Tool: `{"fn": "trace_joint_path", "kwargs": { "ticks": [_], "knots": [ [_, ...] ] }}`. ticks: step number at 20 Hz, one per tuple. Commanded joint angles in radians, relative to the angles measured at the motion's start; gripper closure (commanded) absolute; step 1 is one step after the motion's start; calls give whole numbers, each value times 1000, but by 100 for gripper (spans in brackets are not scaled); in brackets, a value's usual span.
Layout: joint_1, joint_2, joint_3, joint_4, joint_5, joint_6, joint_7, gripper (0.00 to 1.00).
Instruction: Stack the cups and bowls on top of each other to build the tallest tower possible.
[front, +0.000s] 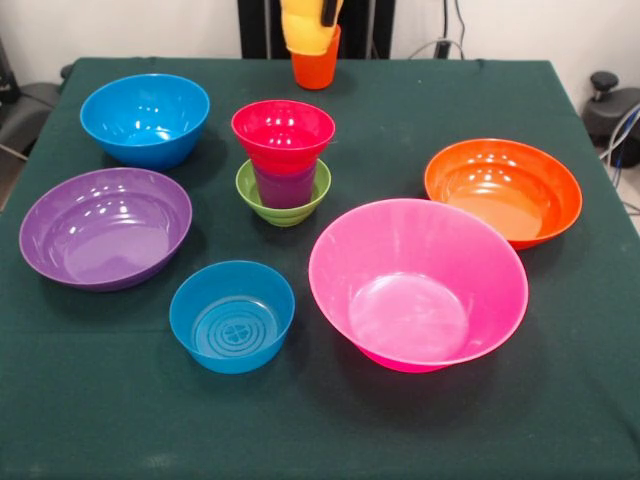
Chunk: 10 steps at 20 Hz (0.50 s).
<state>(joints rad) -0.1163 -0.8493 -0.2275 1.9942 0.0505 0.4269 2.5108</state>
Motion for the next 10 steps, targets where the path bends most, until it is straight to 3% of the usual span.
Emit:
{"fn": "trace_joint_path", "kwargs": {
  "ticks": [1, 10],
  "knots": [
    [1, 54, 44, -62, -19, -9, 58, 100],
    [-18, 75, 53, -128, -12, 33, 40, 100]
  ]
}}
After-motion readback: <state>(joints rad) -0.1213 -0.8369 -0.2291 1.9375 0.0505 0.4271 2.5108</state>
